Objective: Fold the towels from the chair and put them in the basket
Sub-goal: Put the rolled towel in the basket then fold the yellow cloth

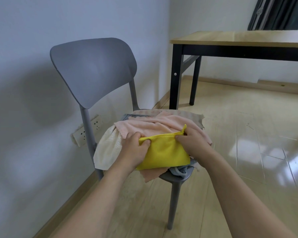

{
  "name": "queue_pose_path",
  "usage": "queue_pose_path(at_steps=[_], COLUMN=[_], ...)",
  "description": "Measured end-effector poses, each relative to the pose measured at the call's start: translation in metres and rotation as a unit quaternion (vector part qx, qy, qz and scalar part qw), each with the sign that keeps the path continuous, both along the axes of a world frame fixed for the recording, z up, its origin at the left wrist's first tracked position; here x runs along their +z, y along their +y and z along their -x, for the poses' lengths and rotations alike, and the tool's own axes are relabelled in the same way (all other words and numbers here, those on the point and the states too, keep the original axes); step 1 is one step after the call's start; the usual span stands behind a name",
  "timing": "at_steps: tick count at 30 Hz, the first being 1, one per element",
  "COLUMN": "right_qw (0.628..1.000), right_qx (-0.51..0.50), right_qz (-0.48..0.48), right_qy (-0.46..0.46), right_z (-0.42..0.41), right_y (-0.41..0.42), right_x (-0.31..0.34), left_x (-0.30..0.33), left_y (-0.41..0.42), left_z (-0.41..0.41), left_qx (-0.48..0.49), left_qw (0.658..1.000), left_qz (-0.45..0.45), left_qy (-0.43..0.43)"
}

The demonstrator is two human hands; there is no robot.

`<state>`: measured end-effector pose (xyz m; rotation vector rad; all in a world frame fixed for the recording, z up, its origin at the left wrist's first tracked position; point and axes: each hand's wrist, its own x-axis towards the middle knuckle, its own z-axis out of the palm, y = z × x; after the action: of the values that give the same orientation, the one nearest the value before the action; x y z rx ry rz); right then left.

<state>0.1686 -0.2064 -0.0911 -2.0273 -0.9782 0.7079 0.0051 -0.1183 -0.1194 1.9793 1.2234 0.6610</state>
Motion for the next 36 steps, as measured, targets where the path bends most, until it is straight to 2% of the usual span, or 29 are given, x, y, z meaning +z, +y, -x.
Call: queue_pose_path(at_steps=[5, 13, 15, 18, 23, 30, 33, 36], right_qw=[0.999, 0.995, 0.992, 0.984, 0.98, 0.981, 0.98, 0.979], right_qx=[0.026, 0.014, 0.018, 0.021, 0.052, -0.019, -0.061, -0.07], right_qz=[0.013, -0.099, -0.125, -0.142, -0.111, -0.16, -0.172, -0.186], right_qy=[0.021, 0.003, 0.025, 0.106, 0.158, 0.105, 0.079, 0.043], right_z=[0.004, 0.012, 0.015, 0.021, 0.025, 0.044, 0.043, 0.041], right_y=[-0.002, -0.006, -0.008, -0.01, -0.015, -0.009, -0.008, -0.01], right_x=[0.005, 0.017, 0.019, 0.025, 0.029, 0.018, 0.02, 0.016], left_x=[0.009, 0.021, 0.027, 0.037, 0.041, 0.03, 0.027, 0.03], left_y=[-0.006, -0.013, -0.016, -0.021, -0.031, -0.028, -0.028, -0.03], left_z=[0.004, 0.017, 0.02, 0.021, 0.019, 0.013, 0.012, 0.01], left_qx=[0.004, 0.012, 0.015, 0.013, 0.024, 0.063, 0.046, 0.04], left_qw=[0.998, 0.971, 0.96, 0.951, 0.953, 0.978, 0.986, 0.982], left_qz=[0.062, 0.146, 0.151, 0.13, 0.084, -0.038, -0.069, -0.1], left_qy=[-0.008, -0.191, -0.234, -0.279, -0.292, -0.196, -0.145, -0.152])
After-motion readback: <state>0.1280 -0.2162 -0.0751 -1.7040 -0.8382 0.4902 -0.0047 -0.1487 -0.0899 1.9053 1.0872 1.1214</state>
